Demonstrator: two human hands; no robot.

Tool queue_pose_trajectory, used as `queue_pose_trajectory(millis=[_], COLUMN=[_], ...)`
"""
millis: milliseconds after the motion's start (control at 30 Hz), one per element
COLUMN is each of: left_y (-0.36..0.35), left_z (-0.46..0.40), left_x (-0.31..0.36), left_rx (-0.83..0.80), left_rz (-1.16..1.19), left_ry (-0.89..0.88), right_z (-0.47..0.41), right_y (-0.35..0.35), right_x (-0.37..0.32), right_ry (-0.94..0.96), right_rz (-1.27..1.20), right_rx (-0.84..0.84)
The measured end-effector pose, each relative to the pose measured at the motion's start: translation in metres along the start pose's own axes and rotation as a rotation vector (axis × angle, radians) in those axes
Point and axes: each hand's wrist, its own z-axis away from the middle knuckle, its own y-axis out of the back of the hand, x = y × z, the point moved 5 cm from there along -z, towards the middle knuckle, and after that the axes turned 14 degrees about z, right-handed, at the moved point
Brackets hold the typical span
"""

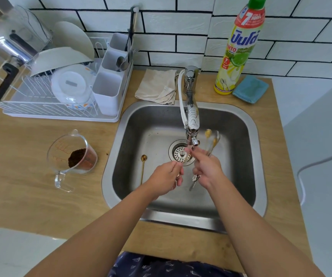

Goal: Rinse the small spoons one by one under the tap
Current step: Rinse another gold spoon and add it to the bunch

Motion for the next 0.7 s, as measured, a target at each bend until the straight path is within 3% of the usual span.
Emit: queue_pose_trajectory(millis=[133,300,400,500,567,700], left_y=[0.005,0.002,0.000,0.002,0.002,0.004], left_z=[-0.001,0.003,0.001,0.001,0.003,0.001], left_x=[0.005,0.004,0.008,0.005,0.000,-0.006], left_rx=[0.030,0.012,0.009,-0.015,-0.001,0.069], left_rz=[0.028,-0.054,-0.006,0.195,0.266,0.168], left_ry=[-0.014,-0.015,-0.007,0.078,0.169,0.189], right_z=[0.013,-0.004,0.001,0.009,0.008,0.010], right_y=[-0.015,0.001,-0.003,-0.006,-0.006,-0.013], right_x=[0.015,-0.003,0.002,0.013,0.013,0.016], right_ry=[-0.028,0.003,0.001,-0.019,-0.007,-0.021], right_rz=[0.145,-0.015,0.074,0.156,0.184,0.169], right_rx=[-0.142,0.002,-0.078,-0.168,-0.146,-0.065])
